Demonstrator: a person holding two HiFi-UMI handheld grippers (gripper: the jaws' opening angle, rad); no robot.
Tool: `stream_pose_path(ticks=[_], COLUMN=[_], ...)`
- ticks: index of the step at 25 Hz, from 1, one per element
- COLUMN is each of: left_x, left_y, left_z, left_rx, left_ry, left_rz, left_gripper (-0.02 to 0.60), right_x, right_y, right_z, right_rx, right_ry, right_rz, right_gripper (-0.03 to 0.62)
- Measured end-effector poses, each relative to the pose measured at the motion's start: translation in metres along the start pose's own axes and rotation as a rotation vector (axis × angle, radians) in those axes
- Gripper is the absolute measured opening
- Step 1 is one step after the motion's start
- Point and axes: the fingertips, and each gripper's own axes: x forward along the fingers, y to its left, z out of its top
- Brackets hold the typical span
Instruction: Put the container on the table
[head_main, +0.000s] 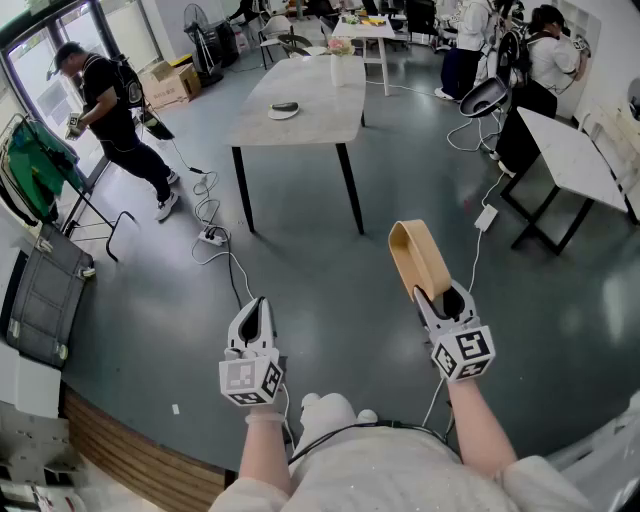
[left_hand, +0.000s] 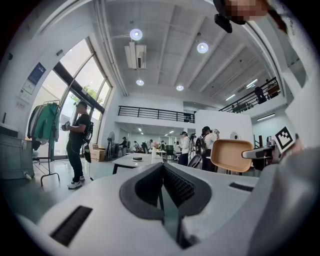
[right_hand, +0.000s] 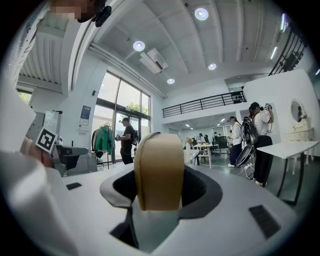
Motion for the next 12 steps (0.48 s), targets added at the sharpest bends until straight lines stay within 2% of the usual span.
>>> stream_pose_path(ticks=[4, 8, 12], left_x=[0.005, 0.013, 0.041], left_y=[-0.008, -0.002, -0.001], left_z=[0.002, -0.007, -0.008], left_rx=[0.021, 0.011, 0.011], left_ry=[-0.002, 0.01, 0.007], left_rz=[-0.021, -0.01, -0.021], left_gripper=[0.003, 0.003, 0.003], right_x=[0.004, 0.007, 0.021], right_y=[-0.006, -0.01, -0.022], right_z=[0.002, -0.007, -0.01], right_rx=[-0.002, 0.009, 0.009], right_ry=[-0.019, -0.018, -0.01], right_rz=[0.012, 0.009, 0.014], right_gripper=[0.219, 0.219, 0.219])
